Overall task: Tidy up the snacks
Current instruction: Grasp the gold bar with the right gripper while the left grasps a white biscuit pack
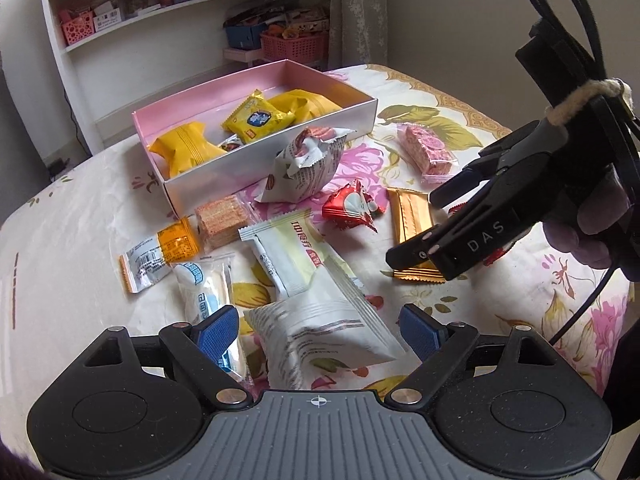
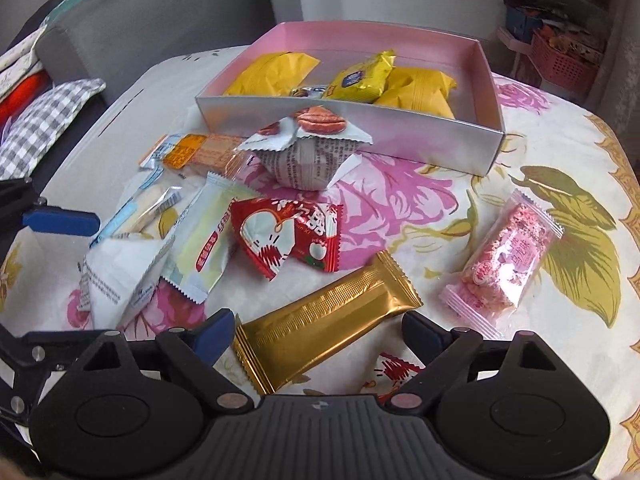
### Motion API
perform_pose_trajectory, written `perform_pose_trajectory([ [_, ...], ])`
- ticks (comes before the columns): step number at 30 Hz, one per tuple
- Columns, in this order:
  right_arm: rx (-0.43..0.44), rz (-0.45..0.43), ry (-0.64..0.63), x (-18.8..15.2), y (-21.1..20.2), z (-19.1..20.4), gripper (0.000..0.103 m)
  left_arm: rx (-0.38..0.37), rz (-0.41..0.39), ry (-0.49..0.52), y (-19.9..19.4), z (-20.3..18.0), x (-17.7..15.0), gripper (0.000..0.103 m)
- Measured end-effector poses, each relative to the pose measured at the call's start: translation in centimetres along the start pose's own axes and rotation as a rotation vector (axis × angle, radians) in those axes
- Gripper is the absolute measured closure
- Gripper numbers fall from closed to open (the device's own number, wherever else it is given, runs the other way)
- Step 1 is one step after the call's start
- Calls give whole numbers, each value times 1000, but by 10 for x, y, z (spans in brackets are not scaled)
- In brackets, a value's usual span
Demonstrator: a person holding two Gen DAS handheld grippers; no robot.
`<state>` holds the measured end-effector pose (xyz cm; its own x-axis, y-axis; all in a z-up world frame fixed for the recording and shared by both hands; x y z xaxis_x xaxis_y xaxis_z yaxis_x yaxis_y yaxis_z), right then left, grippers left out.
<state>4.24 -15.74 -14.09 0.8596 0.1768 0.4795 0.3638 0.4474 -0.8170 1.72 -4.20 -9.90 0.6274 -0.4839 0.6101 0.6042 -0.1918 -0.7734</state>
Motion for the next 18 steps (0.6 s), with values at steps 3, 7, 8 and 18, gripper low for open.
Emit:
perform_pose_trajectory([
  [3,-21,-24,57,3,1,-6,19,9,34,-1,9,-4,-4,14],
  [7,-73,-28,53,4,4,-4,20,29,70,-29,19,-7,-8,14],
  [8,-89,-17,35,3,6,-2,21,29,78,-41,20,-7,-9,14],
  [18,-101,53,-28,-5,-4,-2,39,23,115,-125,25,-6,-12,17],
])
Point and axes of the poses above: each gripper's, at about its wrist camera, not at the fingertips, and y roughly the way its jaws point, z to its left, x to its top, the point moved 8 cm from there along y, roughly the way its jaws point, and after that the axes turned 14 degrees about x, right-handed, at the moved point
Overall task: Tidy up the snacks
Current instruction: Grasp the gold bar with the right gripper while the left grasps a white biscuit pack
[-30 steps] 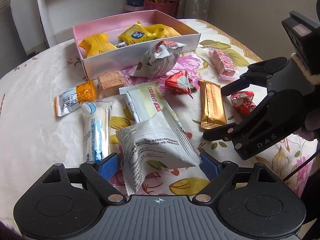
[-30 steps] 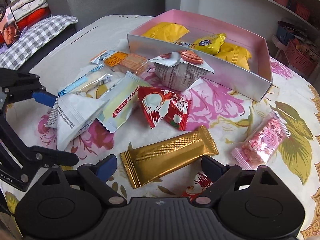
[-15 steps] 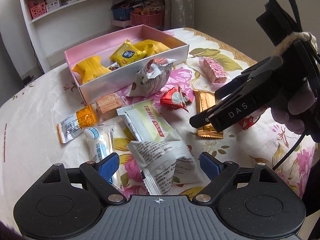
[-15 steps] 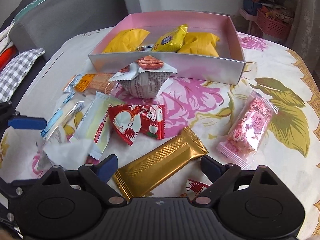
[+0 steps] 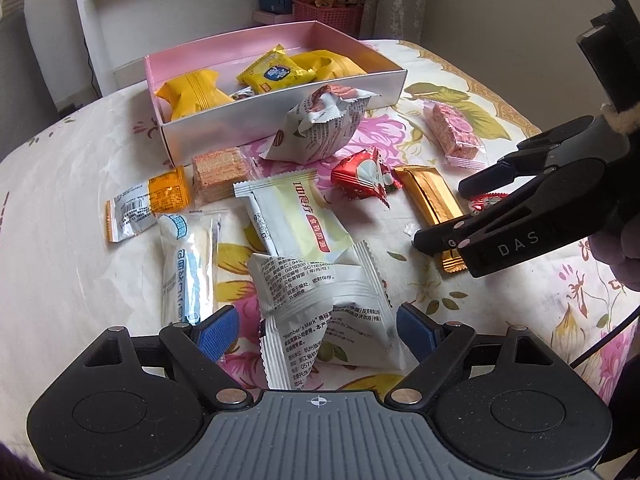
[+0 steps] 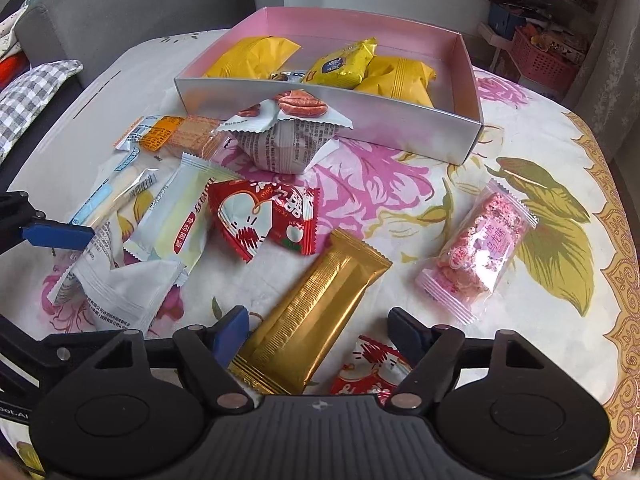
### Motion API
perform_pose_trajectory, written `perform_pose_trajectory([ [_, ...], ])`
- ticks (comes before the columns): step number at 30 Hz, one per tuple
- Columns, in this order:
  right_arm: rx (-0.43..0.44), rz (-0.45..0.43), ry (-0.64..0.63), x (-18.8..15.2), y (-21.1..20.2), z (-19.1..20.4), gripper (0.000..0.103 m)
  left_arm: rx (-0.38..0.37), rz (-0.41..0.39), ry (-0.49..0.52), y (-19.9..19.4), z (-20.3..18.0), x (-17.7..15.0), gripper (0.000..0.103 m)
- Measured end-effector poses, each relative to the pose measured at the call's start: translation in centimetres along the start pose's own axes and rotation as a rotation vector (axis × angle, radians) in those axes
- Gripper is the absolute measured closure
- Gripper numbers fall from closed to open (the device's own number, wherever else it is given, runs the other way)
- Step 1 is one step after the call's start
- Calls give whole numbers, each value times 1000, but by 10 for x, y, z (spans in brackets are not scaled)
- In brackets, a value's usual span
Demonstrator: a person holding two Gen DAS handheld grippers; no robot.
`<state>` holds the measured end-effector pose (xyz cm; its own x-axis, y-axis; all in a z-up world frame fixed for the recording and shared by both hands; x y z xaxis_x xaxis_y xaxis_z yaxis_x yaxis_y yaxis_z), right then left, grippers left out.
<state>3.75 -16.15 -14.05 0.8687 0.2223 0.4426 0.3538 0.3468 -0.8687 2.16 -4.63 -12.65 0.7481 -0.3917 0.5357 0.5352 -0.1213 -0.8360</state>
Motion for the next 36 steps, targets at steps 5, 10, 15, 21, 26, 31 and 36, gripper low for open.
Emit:
perform_pose_trajectory([
  [5,8,-2,-5,1,-2,5,64,-11,24,-35,3,-2,0,39],
  [10,7,0,-6,1,-3,8,79,9,15,-53,0,-2,2,52],
  [15,8,-1,29,1,-5,5,80,22,16,-75,-1,4,3,54],
  [21,29,-20,72,4,-11,1,80,18,2,-99,-6,8,7,55],
  [26,46,-43,77,9,-19,4,80,2,-19,-111,-14,8,12,55],
  [31,58,-61,90,13,-25,4,80,-7,-32,-128,-21,10,17,55],
  [36,64,-83,109,17,-34,3,80,-8,-46,-145,-27,14,22,55],
])
Point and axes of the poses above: each gripper's, at about its wrist camera, not at the fingertips, and y roughly the way its jaws point, z to its left, x to its top, the point moved 8 cm from there along y, roughly the way its jaws point, and after that the axes turned 14 degrees about x, right-handed, at the moved point
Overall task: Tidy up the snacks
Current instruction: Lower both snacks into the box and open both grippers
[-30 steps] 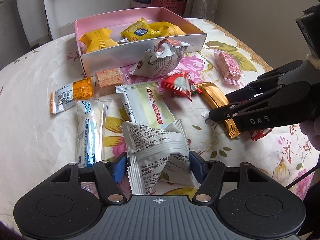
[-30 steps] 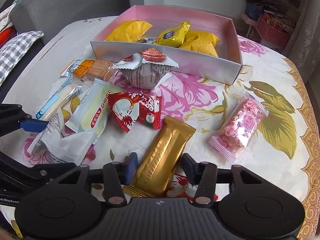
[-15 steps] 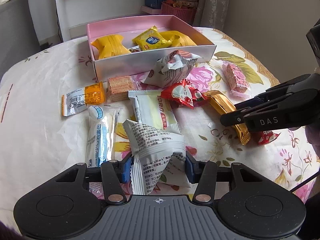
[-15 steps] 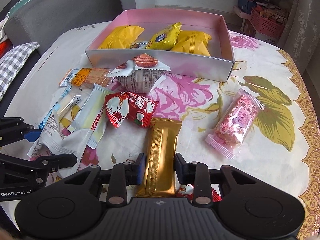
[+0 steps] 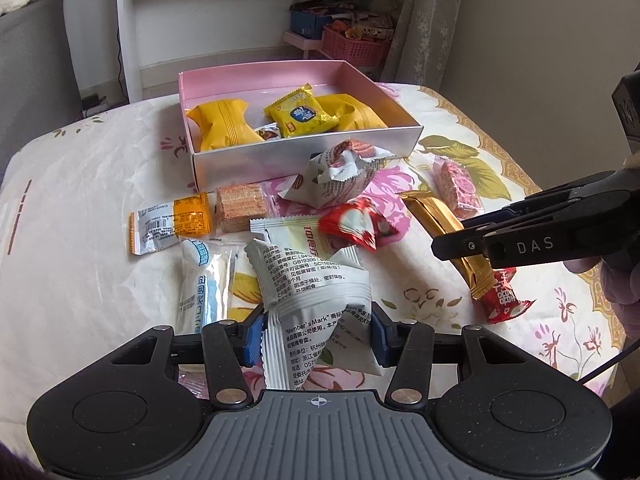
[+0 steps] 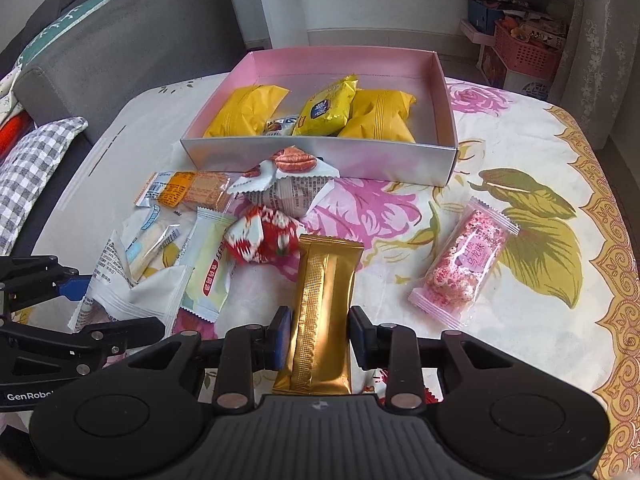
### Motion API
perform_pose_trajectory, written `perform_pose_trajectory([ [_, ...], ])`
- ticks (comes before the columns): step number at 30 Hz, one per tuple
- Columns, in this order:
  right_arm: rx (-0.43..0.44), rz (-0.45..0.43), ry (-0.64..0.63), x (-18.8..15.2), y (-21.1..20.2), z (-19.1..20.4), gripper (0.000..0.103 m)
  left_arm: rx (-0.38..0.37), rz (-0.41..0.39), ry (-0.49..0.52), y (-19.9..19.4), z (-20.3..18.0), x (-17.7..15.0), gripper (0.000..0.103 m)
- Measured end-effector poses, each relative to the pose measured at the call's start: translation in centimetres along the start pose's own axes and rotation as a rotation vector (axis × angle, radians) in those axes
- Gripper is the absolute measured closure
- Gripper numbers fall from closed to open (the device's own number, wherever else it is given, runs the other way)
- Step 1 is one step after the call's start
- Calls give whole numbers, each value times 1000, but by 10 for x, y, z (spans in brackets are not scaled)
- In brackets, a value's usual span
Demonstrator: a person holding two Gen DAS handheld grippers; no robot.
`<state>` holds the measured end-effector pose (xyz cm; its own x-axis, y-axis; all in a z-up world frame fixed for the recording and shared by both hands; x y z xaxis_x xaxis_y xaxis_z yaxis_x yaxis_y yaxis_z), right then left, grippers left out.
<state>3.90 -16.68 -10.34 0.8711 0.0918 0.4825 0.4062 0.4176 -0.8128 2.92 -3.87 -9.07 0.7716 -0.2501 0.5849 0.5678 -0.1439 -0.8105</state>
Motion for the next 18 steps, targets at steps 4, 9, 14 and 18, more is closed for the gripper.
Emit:
perform_pose_trajectory([
  [4,16,-31,18,6,-9,-1,80,-3,-7,-11,-2,2,4,55],
  [9,34,-59,45,14,-17,-4,80,-2,-17,-41,-4,8,14,55],
  [14,62,-98,83,29,-24,-6,80,6,-51,-90,-8,19,35,55],
  [18,87,-138,120,45,-27,-5,80,24,-78,-138,-2,27,59,55],
])
Point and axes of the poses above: each gripper's, at about its wrist camera, not at the fingertips, and y roughly the way its jaws point, z to its left, x to its top, the point moved 8 cm from there along y, roughly the way its jaws point, and after that the axes turned 14 degrees about x, right-handed, at the moved point
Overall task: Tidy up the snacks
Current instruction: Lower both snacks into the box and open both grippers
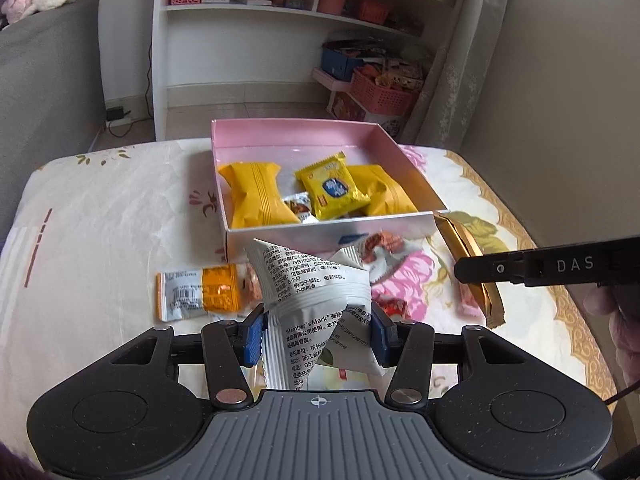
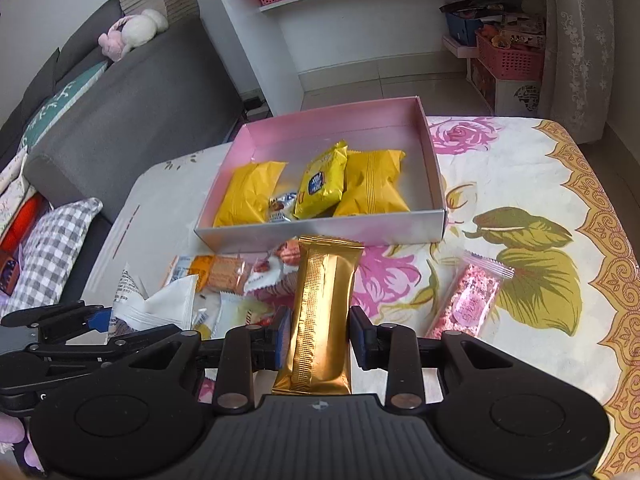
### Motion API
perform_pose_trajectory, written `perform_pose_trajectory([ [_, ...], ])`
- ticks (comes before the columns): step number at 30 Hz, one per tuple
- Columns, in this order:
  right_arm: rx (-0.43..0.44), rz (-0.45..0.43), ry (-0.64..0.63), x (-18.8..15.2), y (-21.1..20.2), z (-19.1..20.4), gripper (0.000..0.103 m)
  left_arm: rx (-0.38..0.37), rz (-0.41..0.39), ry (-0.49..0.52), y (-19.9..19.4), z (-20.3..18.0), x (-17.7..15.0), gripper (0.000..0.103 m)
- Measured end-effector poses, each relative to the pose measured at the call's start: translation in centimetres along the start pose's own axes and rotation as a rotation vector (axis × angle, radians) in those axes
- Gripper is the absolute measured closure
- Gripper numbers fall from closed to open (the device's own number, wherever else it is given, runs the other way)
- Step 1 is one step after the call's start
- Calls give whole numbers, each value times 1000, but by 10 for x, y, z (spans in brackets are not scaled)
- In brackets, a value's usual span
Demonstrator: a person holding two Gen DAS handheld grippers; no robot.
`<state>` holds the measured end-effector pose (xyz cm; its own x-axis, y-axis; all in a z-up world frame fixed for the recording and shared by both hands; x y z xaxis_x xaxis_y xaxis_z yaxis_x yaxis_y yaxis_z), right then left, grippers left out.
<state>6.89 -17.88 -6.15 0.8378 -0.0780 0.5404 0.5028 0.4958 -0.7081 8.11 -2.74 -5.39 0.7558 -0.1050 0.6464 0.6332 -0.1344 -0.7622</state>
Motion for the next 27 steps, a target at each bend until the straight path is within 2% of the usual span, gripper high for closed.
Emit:
perform_pose_trajectory([
  [6,6,-73,52,30,7,-5,80,34,-50,-55,23,-6,36,55],
  [12,-82,-148,45,57,22,-23,80,44,-73,-110,52,-23,62,55],
  [21,-106,-236,85,80,44,-54,80,110,-67,-119,92,-35,73,55],
  [27,-91,-252,133,84,54,-74,80,135,-54,-117,114,-34,76,54],
])
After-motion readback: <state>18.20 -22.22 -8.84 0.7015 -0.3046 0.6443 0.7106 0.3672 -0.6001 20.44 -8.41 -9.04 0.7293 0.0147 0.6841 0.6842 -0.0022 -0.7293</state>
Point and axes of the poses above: each gripper's, at about its wrist camera, not at the fingertips, and y roughly the way its jaws point, z to its left, x to its top, the point moved 8 cm from there along y, roughly the way its jaws point, and after that the axes turned 14 degrees about x, right-handed, at the moved point
